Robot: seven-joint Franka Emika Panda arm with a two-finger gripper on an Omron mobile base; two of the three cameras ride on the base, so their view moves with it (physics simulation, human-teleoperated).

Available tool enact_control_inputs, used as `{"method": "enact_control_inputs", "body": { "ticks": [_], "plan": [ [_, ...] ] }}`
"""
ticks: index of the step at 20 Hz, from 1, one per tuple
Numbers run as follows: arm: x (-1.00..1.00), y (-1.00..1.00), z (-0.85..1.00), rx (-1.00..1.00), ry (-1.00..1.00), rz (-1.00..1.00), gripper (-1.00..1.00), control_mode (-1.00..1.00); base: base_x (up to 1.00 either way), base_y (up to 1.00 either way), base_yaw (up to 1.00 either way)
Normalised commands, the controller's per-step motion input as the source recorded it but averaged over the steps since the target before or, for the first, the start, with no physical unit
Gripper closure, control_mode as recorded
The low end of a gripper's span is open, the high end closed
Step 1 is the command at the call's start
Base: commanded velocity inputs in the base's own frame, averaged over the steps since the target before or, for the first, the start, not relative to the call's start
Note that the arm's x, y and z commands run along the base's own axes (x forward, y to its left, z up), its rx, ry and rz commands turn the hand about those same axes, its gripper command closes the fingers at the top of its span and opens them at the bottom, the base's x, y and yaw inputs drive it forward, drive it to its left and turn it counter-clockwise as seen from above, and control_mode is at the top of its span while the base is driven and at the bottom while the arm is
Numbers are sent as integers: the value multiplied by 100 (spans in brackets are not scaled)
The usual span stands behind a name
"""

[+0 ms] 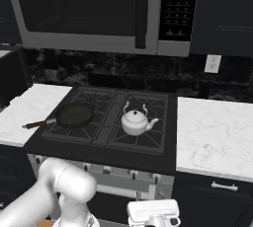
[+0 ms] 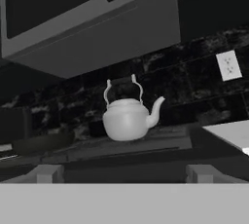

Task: Pick the kettle from the counter and place it on a stove burner. Then turn the burner on.

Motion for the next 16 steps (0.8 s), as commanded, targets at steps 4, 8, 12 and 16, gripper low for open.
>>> {"method": "enact_control_inputs", "body": {
  "ticks": [4, 8, 12, 16],
  "plan": [
    [28, 2, -5, 0, -3, 0, -100, -100, 0, 0, 0],
    [39, 32, -15, -2, -2, -11, -100, -100, 0, 0, 0],
    [43, 25, -12, -2, 0, -22, -100, -100, 0, 0, 0],
    [42, 0, -3, 0, 0, -9, -100, -100, 0, 0, 0]
  ]
}}
